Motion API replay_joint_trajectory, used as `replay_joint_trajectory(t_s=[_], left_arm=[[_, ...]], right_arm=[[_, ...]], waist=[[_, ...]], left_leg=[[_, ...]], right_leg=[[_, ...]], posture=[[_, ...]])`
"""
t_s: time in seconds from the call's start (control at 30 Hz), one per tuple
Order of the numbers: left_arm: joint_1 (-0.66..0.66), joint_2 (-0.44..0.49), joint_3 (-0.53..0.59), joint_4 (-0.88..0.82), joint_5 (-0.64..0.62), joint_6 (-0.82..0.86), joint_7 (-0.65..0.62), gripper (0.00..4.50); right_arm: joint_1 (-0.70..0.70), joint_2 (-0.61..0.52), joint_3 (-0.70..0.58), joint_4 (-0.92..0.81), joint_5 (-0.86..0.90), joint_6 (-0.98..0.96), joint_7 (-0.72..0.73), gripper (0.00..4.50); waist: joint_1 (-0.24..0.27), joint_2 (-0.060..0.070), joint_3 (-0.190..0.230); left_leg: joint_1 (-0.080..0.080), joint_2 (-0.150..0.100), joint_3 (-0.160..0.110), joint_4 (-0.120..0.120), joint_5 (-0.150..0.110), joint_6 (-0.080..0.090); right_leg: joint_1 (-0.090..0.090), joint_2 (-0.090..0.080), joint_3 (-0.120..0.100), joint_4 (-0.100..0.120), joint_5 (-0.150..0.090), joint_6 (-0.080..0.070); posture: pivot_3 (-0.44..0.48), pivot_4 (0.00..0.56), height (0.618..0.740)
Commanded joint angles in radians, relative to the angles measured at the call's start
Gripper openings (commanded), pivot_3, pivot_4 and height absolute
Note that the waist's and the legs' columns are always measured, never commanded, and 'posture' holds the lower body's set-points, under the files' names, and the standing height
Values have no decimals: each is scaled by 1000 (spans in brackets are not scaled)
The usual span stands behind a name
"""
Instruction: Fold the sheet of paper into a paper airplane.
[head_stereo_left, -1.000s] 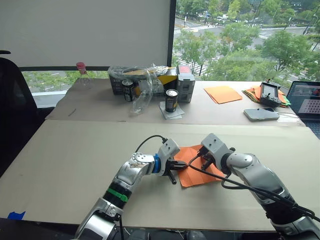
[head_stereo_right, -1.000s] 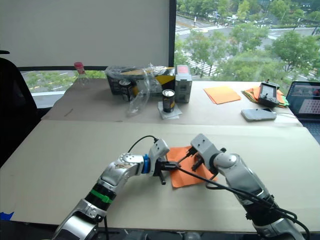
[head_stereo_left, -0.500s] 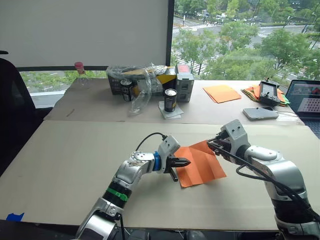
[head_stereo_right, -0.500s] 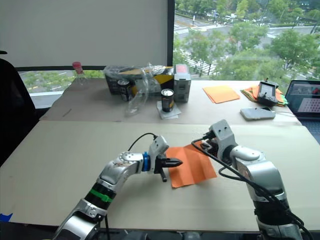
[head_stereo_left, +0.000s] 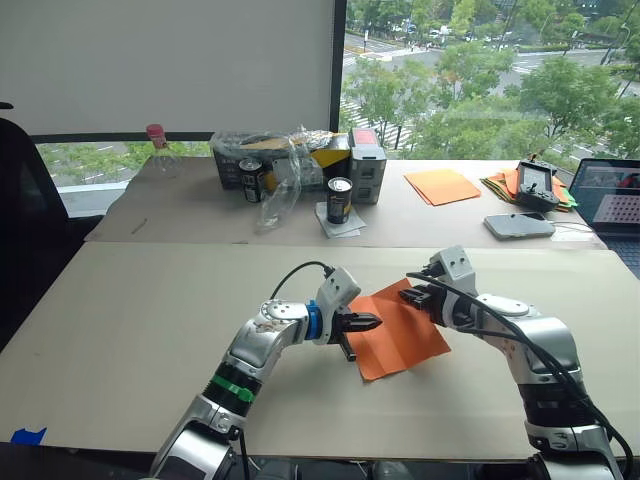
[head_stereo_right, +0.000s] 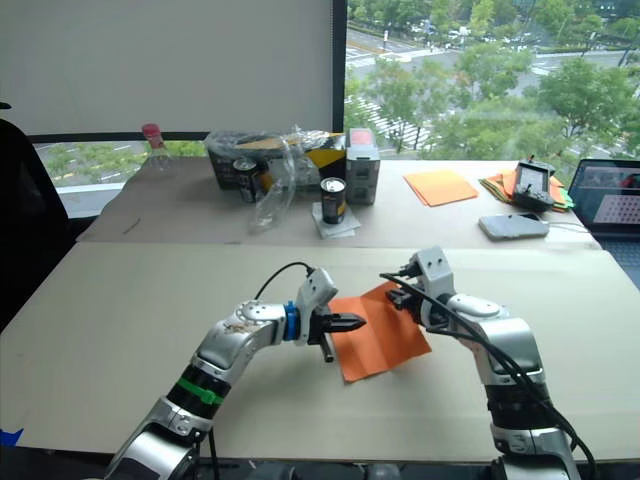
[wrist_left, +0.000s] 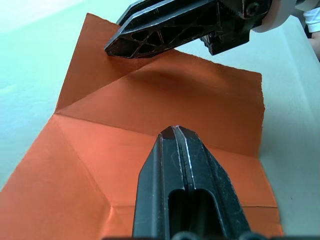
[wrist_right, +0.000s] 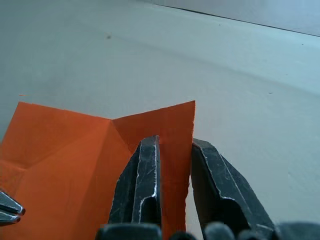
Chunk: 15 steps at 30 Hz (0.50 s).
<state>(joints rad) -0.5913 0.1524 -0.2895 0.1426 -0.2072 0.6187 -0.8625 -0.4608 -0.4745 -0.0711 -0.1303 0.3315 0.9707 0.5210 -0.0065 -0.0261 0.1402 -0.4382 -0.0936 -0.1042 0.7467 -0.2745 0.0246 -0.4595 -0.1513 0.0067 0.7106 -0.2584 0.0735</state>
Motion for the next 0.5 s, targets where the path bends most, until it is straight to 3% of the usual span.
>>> replay_joint_trajectory(t_s=[0.03, 0.2, 0.5], left_arm=[[-4, 29, 45, -35, -25, -3, 6, 0], [16, 81, 81, -62, -44, 2, 10, 0], [43, 110, 86, -118, -76, 22, 7, 0]], right_arm=[[34, 50, -64, -79, 66, 20, -22, 32], [136, 170, -141, -181, 122, 73, -133, 32], [166, 416, -230, -292, 181, 118, -358, 32]], waist=[[-1, 0, 0], [-5, 0, 0], [-6, 1, 0]], left_leg=[[0, 0, 0, 0, 0, 0], [0, 0, 0, -1, 0, 0], [0, 0, 0, 0, 0, 0]], right_leg=[[0, 0, 0, 0, 0, 0], [-1, 0, 1, 1, 0, 0], [-2, 0, 1, 4, 0, 0]], posture=[[0, 150, 670], [0, 150, 670], [0, 150, 670]])
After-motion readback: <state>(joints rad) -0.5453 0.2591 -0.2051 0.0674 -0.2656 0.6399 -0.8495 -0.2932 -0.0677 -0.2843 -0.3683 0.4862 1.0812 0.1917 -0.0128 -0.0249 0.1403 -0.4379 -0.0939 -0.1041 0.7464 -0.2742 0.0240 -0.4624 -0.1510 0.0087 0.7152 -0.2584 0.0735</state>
